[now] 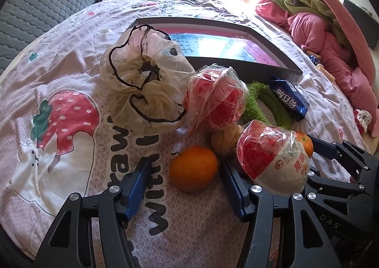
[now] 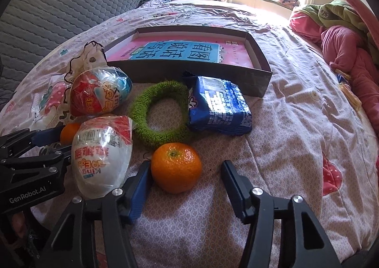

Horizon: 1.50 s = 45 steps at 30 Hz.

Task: Organize objects
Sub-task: 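Move the left tool toward one orange while the right tool approaches the other orange, then close the left tool on its orange while the right tool grasps the other orange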

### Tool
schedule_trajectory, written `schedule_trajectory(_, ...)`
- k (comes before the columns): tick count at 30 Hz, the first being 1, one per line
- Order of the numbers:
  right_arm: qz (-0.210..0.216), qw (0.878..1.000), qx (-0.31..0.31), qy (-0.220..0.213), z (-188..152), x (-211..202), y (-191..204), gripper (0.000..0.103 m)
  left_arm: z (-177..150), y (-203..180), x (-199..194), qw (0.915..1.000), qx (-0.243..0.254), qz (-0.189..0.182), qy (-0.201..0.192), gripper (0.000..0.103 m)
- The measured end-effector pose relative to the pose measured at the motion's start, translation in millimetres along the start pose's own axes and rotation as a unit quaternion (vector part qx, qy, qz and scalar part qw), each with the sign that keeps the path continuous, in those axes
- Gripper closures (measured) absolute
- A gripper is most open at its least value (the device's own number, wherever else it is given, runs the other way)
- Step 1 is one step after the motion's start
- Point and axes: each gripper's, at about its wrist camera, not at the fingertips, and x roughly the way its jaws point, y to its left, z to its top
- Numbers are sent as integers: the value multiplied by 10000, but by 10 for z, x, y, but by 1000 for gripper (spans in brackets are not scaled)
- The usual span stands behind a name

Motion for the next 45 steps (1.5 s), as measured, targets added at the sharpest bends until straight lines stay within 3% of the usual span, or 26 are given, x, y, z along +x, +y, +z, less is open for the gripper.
schedule_trajectory(4,-9,10000,-69,-27,11,18,19,54,-7,-21,26,10000,43,-46,4,48)
schedule_trajectory(8,38,9999,-116,-115,8,1,32,63,-17,-17,11,10000,32,-81,-41,66)
schedule_trajectory(26,63,9984,-186,-523,3,-197,18,64,-41,-26,-137,9997,32,-150,-196,67)
schedule_trajectory(38,60,9958,-225,-888,16,-436,32,64,-34,-117,-569,9966,186,13,-800,67)
schedule_trajectory(45,112,9929,-265,-1155,107,-586,63,64,80,-118,-627,9959,134,-76,-890,67)
